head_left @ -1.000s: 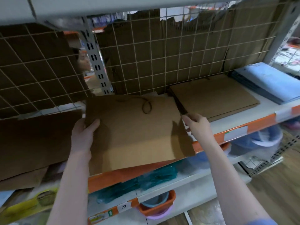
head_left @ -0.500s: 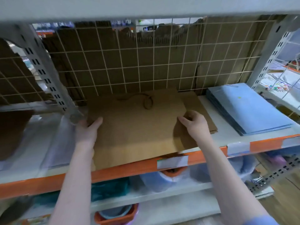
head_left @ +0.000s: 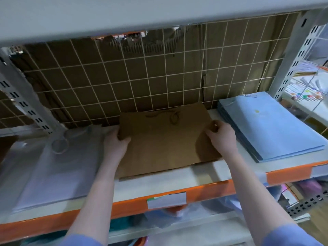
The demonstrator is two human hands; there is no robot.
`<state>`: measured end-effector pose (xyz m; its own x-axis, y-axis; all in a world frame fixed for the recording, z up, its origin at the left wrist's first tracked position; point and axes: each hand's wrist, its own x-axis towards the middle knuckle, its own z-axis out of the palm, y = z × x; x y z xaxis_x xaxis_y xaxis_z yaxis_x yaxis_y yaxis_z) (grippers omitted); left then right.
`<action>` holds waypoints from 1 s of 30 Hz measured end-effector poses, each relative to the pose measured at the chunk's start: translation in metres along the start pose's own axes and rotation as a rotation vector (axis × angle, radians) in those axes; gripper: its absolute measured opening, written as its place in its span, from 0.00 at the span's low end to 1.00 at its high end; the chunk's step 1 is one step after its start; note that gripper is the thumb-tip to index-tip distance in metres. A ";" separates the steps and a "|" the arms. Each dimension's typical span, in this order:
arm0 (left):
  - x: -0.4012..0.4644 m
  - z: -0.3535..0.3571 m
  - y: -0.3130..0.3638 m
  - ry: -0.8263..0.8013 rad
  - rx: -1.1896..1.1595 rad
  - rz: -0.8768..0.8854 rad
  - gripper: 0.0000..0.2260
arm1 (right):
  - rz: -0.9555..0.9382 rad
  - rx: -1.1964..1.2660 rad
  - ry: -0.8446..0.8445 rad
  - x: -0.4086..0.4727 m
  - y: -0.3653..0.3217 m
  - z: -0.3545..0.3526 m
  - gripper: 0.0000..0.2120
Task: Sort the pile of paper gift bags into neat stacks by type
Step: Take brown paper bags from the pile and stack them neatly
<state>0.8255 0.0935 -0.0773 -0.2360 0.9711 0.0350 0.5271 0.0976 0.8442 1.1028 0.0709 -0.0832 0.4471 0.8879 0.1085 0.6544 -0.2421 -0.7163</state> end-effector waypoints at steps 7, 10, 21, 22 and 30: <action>0.007 0.020 -0.004 -0.020 0.160 0.025 0.25 | -0.010 -0.160 0.030 0.014 0.010 0.012 0.15; 0.004 0.025 -0.009 -0.040 0.176 0.034 0.26 | -0.014 -0.207 0.026 0.014 0.013 0.014 0.16; -0.004 0.024 -0.010 0.057 0.422 0.108 0.23 | -0.147 -0.407 0.073 0.002 0.009 0.009 0.19; -0.007 0.021 -0.010 0.083 0.456 0.138 0.22 | -0.174 -0.426 0.077 -0.002 0.005 0.008 0.18; -0.041 -0.018 -0.014 0.069 0.660 0.116 0.20 | -0.240 -0.518 -0.096 -0.070 -0.042 0.041 0.17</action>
<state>0.8131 0.0489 -0.0816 -0.1881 0.9693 0.1586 0.9355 0.1277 0.3295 1.0191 0.0349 -0.0894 0.2077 0.9672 0.1459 0.9547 -0.1680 -0.2458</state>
